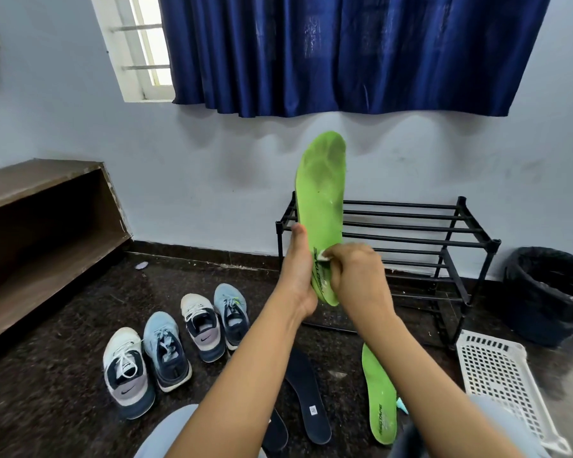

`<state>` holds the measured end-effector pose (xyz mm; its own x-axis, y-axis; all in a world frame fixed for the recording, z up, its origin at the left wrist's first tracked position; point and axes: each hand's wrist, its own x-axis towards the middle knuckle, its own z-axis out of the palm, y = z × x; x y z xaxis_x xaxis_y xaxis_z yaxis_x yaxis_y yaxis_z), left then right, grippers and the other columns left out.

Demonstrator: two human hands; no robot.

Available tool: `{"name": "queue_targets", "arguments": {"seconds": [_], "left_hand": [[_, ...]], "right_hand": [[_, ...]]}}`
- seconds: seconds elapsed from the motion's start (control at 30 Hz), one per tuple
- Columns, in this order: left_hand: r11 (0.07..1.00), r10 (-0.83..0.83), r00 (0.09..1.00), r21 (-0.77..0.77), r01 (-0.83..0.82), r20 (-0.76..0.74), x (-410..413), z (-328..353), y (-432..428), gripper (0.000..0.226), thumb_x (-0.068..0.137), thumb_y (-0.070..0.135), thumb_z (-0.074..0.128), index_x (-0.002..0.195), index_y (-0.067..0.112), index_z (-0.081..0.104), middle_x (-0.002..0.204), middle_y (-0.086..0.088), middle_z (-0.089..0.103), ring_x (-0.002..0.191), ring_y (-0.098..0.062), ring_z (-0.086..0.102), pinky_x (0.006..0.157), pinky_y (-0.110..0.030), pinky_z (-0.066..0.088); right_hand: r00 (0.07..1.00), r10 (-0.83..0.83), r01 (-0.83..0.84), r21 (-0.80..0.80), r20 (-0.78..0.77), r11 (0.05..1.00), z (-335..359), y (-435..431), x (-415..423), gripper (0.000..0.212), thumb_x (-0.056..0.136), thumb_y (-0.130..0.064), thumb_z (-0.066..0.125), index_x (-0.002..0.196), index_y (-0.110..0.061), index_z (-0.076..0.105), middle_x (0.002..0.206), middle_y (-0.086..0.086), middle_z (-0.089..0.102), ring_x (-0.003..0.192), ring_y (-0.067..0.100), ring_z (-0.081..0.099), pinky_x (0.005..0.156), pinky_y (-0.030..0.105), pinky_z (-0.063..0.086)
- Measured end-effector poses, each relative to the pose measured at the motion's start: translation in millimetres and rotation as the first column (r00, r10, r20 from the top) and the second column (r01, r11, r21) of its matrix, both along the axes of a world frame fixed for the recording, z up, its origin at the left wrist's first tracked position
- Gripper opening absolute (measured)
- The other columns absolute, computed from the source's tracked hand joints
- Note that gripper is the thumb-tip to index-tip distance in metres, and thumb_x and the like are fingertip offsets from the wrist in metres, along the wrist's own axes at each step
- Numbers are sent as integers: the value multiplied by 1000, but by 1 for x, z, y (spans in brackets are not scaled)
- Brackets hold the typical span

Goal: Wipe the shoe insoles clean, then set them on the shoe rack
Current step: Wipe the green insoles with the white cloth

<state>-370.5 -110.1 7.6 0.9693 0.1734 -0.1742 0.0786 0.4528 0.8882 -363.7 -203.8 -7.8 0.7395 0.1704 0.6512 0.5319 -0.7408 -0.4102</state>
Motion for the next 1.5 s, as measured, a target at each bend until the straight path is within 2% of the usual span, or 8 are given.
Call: {"name": "queue_targets", "arguments": {"seconds": [0.3,0.53,0.7,0.87,1.0,1.1,1.23,1.5], "left_hand": [[997,5,1000,-84,-3,24,2,4,1,74,94,66,26,122,9,64,103,-12,72,85,-21,71,70,-30,57],[993,-77,997,-92,77,6,-5,0,-13,67,97,62,27,121,12,65,99,-12,73,84,-21,72,61,-27,57],[992,-36,999,-122,35,-7,0,1,-1,68,95,64,31,106,9,69,89,-10,73,75,-19,72,59,-26,57],[988,-4,1000,-155,0,-25,2,5,16,87,92,71,25,128,0,59,103,-18,66,82,-25,66,68,-29,58],[980,-24,1000,-199,22,-5,1,4,17,88,90,73,25,129,1,58,107,-17,65,88,-26,66,72,-31,58],[982,-26,1000,-186,26,-1,-2,2,9,79,91,71,29,124,7,64,115,-15,68,98,-26,68,77,-33,57],[980,-91,996,-180,89,-2,-6,-6,-10,66,96,62,30,115,11,67,106,-14,72,89,-21,72,65,-27,57],[970,-101,991,-213,117,83,5,6,16,66,99,58,26,100,6,67,85,-12,71,78,-22,67,72,-30,56]], "right_hand": [[996,-27,20,77,88,997,3,2,1,18,71,7,64,79,-6,73,70,12,66,72,31,60,65,32,47],[983,-71,37,195,167,980,19,-2,11,18,73,6,62,82,-5,73,75,13,68,73,32,61,71,27,39],[983,126,-151,198,134,969,11,11,-8,22,67,0,59,80,-7,75,75,9,71,69,25,66,70,24,45],[958,268,-284,181,107,942,7,13,-18,22,64,3,61,77,-7,75,73,7,71,67,24,66,70,19,44],[971,194,-201,41,140,979,3,11,-17,20,66,-1,58,77,-6,74,70,9,67,69,29,63,68,26,43],[980,82,-95,63,179,993,5,7,-9,19,69,1,58,78,-3,73,70,11,64,69,31,60,64,30,46],[984,8,-35,152,176,988,14,4,3,17,72,0,59,80,-3,73,72,13,65,71,31,60,69,26,39],[956,284,-293,167,75,942,11,6,-12,23,66,1,59,78,-9,76,75,7,70,66,20,64,69,15,42]]}}
